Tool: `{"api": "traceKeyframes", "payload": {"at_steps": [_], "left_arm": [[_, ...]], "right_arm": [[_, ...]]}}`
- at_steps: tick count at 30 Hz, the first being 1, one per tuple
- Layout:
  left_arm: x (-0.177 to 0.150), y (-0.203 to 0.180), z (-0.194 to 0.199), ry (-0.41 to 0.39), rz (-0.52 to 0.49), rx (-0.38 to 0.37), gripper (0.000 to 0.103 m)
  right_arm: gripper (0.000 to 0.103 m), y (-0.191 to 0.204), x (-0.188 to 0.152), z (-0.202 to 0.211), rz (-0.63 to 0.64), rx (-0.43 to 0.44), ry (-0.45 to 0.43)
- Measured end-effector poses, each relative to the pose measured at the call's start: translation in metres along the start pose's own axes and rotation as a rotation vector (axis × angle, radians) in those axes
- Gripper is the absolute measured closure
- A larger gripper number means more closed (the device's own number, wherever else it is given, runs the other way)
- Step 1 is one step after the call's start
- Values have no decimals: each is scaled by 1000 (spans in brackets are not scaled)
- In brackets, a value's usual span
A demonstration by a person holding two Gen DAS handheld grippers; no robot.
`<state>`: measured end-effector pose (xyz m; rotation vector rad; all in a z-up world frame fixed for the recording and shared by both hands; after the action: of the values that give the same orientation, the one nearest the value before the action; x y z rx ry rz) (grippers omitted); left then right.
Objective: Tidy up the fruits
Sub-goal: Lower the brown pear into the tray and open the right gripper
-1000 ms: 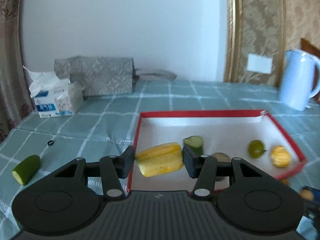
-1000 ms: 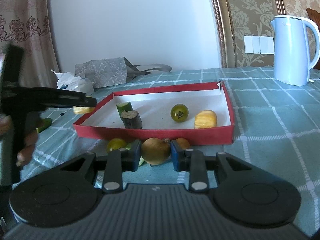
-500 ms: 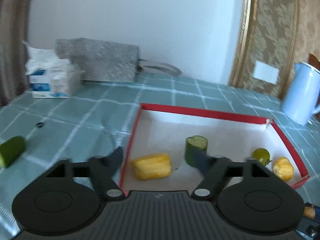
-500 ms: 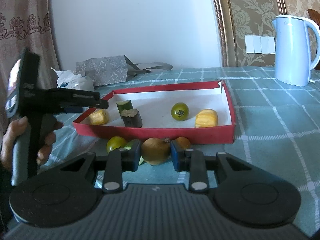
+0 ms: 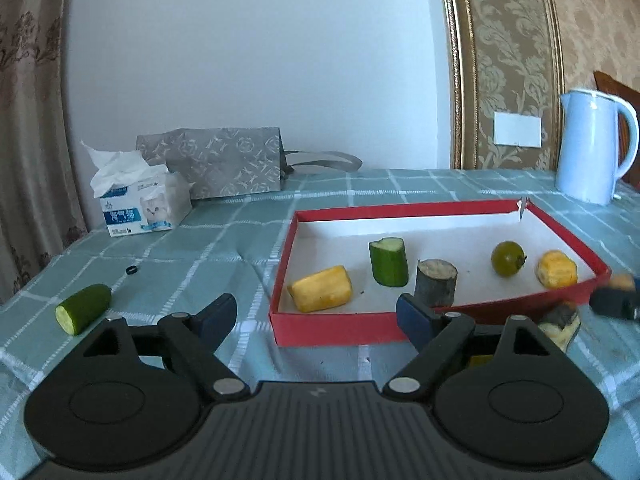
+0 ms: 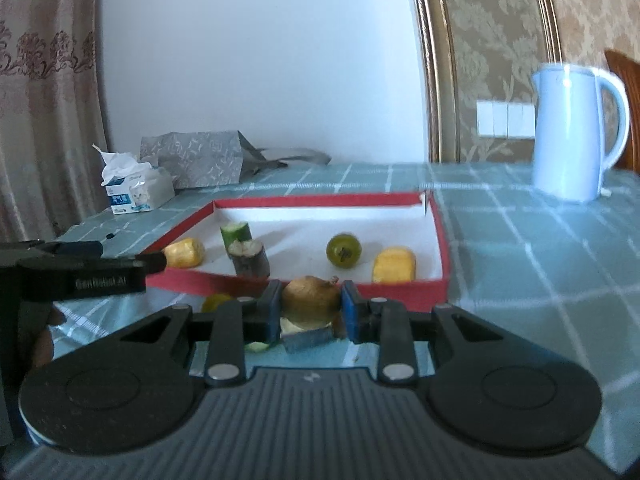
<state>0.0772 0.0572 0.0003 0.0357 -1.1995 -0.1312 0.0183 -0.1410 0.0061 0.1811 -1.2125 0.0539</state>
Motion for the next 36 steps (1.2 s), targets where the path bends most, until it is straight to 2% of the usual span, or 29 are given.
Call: {"api": "traceKeyframes", "payload": {"at_steps": [6,10,16,24,31,36], "left_arm": [[-3,-2,-6,39,-20,1,15],[-6,2,-11,77,7,-4,15],[-8,10,-19,127,56,-6,15],[-9,10,-21,141,58,1,15],[-9,10,-22,149,55,3,15],[-8,12,-17,128,56,-3,15]], "right_arm": [[74,10,30,-21,74,-13,-5],[74,16,45,-55,108,-30,42],[74,19,38,-95,115,-48,121],[74,24,38,-116,128,-61,146],[70,17,41,-111,104,-77,121],[70,1,44,-75,69,-84,71]]}}
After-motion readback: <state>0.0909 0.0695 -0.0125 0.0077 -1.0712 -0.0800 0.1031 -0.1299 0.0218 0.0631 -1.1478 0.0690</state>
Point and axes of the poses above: each gripper's, at about its wrist camera, not at the fingertips, and z roughly against the way its jaws point, y to its left, x to its top, the point moved 3 cm from there along -z, roughly the way its jaws point, and after that the axes turned 2 degrees about -y, right-handed, at the moved point
